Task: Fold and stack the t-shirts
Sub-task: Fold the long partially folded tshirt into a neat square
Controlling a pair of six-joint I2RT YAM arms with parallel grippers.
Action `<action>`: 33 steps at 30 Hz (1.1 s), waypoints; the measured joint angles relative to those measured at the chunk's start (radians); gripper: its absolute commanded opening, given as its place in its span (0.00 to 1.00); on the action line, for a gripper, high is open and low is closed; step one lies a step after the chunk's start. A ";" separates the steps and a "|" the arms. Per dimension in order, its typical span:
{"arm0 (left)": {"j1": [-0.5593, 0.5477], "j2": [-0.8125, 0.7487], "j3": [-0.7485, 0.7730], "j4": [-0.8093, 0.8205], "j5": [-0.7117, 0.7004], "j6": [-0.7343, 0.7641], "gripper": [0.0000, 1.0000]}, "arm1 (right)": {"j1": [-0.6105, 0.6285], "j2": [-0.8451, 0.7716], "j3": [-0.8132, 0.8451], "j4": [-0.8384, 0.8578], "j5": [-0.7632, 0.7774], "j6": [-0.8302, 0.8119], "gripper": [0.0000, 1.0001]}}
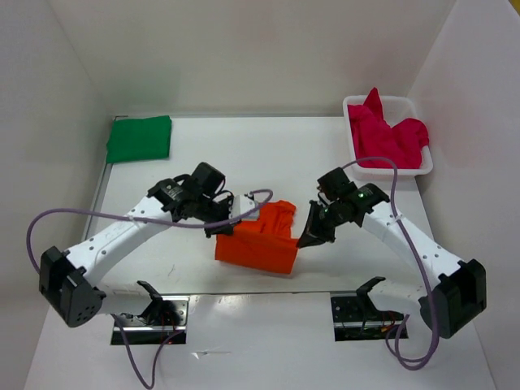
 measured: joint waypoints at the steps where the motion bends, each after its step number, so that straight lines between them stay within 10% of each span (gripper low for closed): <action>1: 0.033 0.024 0.005 0.016 0.008 -0.009 0.04 | -0.032 0.016 0.012 0.008 -0.008 -0.019 0.00; 33: 0.237 0.448 0.179 0.293 0.006 0.020 0.09 | -0.248 0.523 0.248 0.257 0.005 -0.200 0.00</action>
